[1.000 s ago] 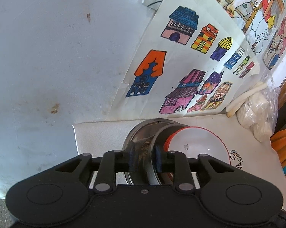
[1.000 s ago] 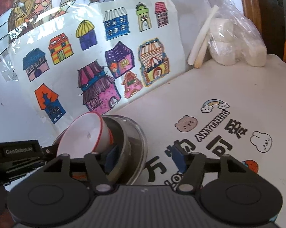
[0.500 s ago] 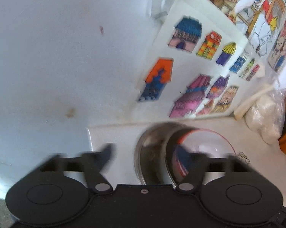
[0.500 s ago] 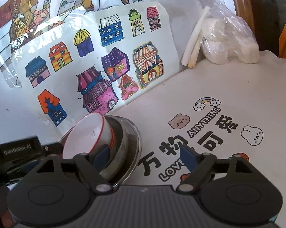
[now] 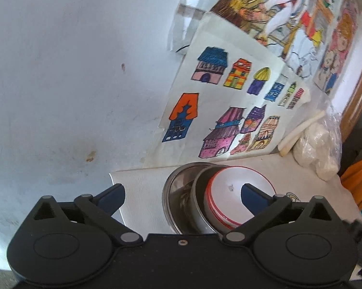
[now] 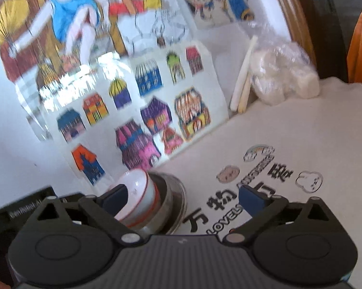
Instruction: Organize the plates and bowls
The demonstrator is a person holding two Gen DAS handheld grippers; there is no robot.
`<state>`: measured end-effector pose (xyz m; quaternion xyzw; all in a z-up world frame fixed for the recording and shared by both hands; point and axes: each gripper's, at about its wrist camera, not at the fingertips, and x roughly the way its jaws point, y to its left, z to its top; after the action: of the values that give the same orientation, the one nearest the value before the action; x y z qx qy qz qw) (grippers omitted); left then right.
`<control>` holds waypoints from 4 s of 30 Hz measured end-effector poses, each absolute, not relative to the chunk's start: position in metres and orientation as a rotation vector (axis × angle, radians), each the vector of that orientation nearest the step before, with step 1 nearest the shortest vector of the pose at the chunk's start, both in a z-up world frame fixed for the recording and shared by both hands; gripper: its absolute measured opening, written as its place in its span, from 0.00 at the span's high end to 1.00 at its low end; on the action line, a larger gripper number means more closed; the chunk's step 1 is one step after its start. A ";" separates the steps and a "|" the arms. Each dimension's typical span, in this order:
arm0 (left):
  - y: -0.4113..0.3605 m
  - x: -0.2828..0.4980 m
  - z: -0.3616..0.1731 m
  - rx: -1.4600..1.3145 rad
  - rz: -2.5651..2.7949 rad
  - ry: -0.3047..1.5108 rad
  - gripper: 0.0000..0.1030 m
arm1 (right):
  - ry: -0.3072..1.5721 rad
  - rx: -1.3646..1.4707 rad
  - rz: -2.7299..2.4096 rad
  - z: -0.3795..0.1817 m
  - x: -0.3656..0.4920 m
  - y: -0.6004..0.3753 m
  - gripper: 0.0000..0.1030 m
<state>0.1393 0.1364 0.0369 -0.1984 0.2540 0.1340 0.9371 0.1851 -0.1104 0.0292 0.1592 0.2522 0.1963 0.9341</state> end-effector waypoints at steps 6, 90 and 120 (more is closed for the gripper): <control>0.126 0.120 0.045 -0.356 0.273 0.488 0.01 | 0.430 0.318 0.389 0.041 0.159 -0.133 0.00; 0.061 0.015 -0.009 -0.139 0.082 0.412 0.01 | 0.399 0.161 0.189 -0.014 0.025 -0.177 0.00; 0.061 0.013 -0.007 -0.167 0.038 0.406 0.01 | 0.402 0.154 0.196 -0.015 0.026 -0.177 0.00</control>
<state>0.0134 0.0607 -0.0073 -0.0828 0.2014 0.0186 0.9758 0.0258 -0.1769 -0.0148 0.0763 0.1994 0.0973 0.9721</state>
